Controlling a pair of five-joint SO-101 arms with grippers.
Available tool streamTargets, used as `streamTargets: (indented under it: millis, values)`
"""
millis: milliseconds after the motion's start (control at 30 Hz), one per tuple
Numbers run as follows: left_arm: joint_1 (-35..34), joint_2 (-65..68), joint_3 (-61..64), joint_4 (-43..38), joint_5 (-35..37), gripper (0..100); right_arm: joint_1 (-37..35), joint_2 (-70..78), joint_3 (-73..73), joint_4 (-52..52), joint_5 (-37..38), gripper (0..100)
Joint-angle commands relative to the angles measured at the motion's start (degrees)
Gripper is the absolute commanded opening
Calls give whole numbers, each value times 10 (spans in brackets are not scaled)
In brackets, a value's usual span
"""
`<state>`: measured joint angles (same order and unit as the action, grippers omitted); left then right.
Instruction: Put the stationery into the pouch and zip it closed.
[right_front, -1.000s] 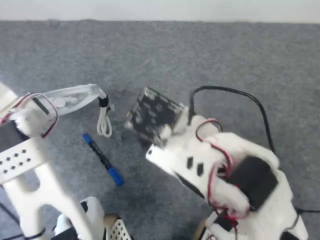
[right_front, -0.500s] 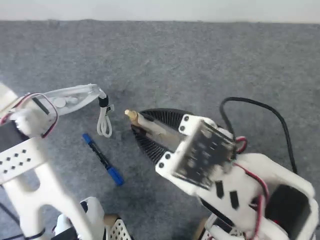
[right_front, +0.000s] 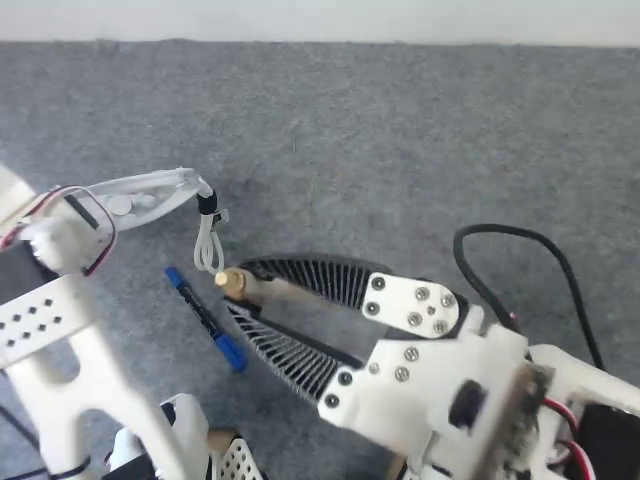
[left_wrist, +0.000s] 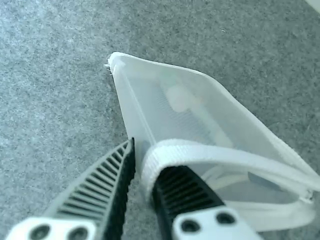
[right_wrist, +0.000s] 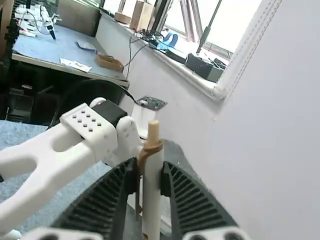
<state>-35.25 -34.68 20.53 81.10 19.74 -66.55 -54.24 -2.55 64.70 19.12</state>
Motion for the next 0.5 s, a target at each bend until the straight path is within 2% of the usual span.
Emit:
streamTargets:
  millis: [0, 233, 467]
  values:
    - [0, -18, -19, -2, 9, 13, -24, 4, -5, -38, 7, 7]
    - [0, -18, -19, -2, 9, 13, -57, 5, -4, -117, 7, 7]
    - [0, -18, -19, -2, 9, 13, -54, 31, -4, -177, 7, 7]
